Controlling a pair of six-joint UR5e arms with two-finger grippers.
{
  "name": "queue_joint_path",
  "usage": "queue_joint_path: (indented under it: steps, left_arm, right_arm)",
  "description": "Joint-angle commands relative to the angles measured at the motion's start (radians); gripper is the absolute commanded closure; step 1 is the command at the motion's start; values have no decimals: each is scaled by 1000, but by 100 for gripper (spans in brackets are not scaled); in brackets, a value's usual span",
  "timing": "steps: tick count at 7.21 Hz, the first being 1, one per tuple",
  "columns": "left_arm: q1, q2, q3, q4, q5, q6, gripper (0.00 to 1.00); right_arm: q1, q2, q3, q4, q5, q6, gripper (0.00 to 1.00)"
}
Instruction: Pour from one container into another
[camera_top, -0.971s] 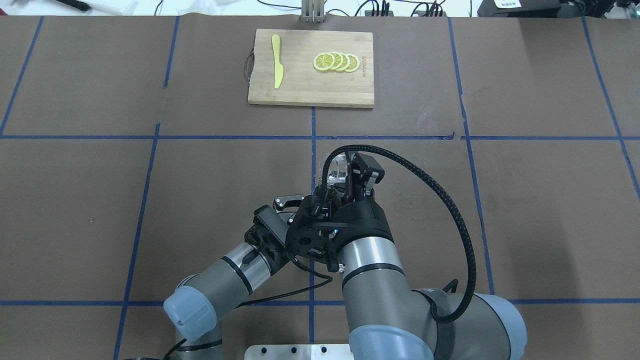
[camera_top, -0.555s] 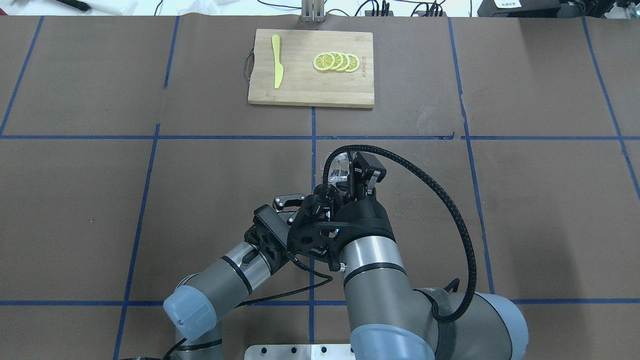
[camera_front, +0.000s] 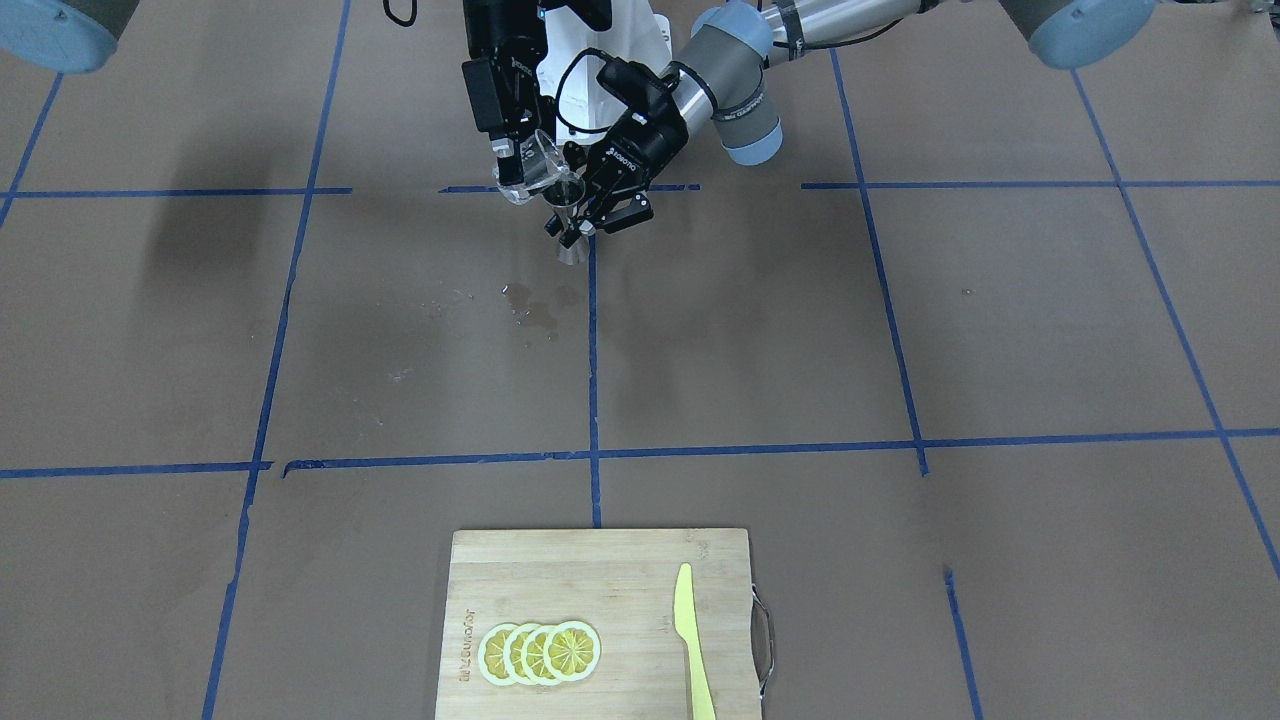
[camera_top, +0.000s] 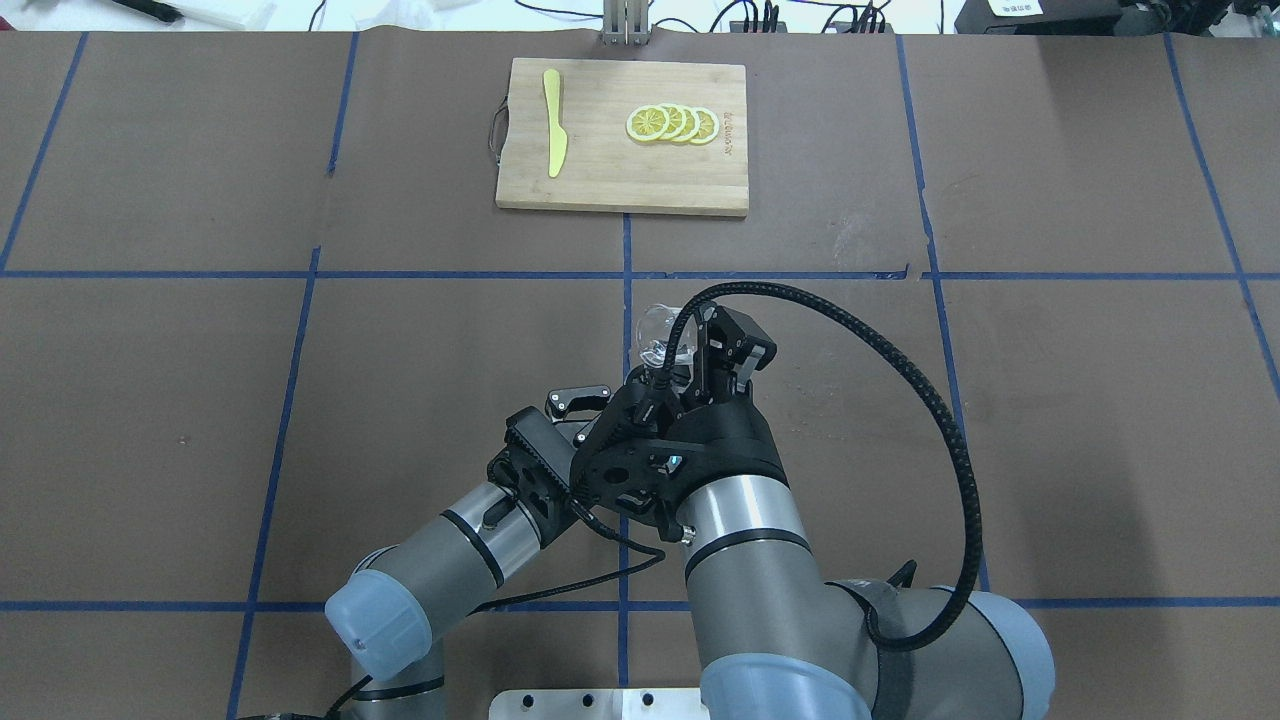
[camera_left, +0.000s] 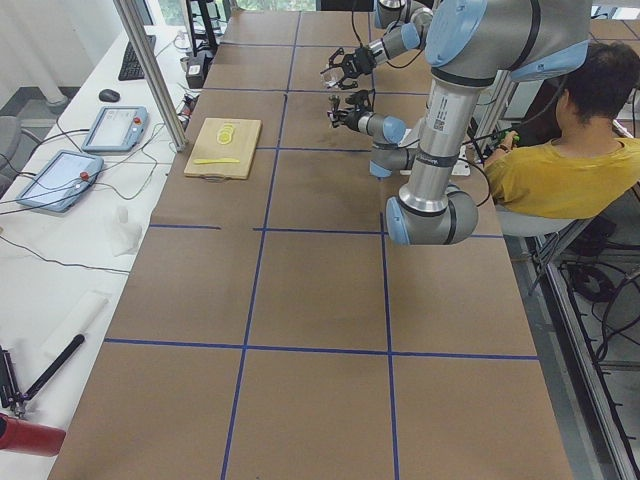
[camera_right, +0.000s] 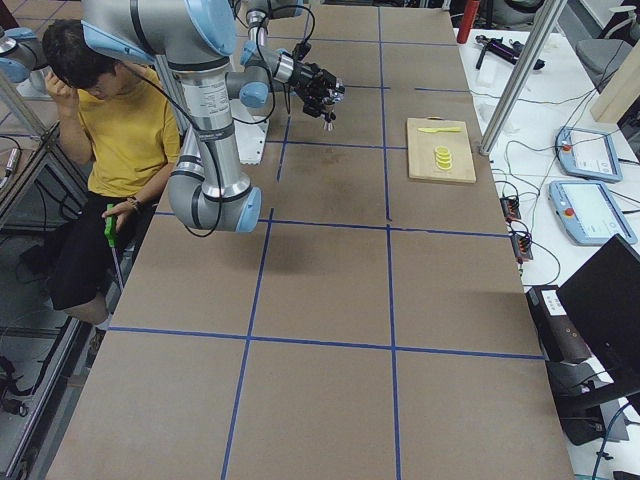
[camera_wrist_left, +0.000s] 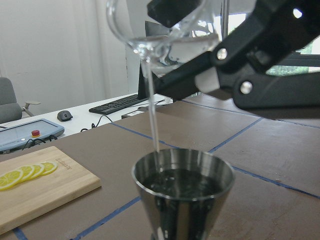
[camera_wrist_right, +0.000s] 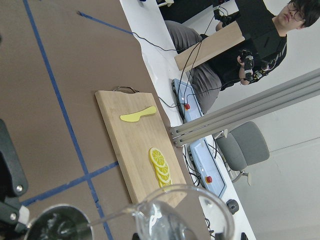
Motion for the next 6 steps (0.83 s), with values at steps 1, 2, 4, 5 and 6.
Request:
queue_joint_path:
  steps: [1,2,4,5,6]
  left_arm:
    - [-9,3,-5,-2,18,0,100]
    - [-25,10,-9,-2,27,0,100]
    - [-34,119,-144,-3,29,0,100]
    - [-42,166,-194,-5,29,-5,100]
    - [-42,202,-215,-8,86,-12,100]
  right_arm:
    - [-7,-14,5,152,7,144,100]
    - [1,-20,18,199,31,208,100]
    - [4,-72,61,202,40,448,100]
    - [15,-104,78,201,47,549,100]
    - [25,-129,92,202,47,645,100]
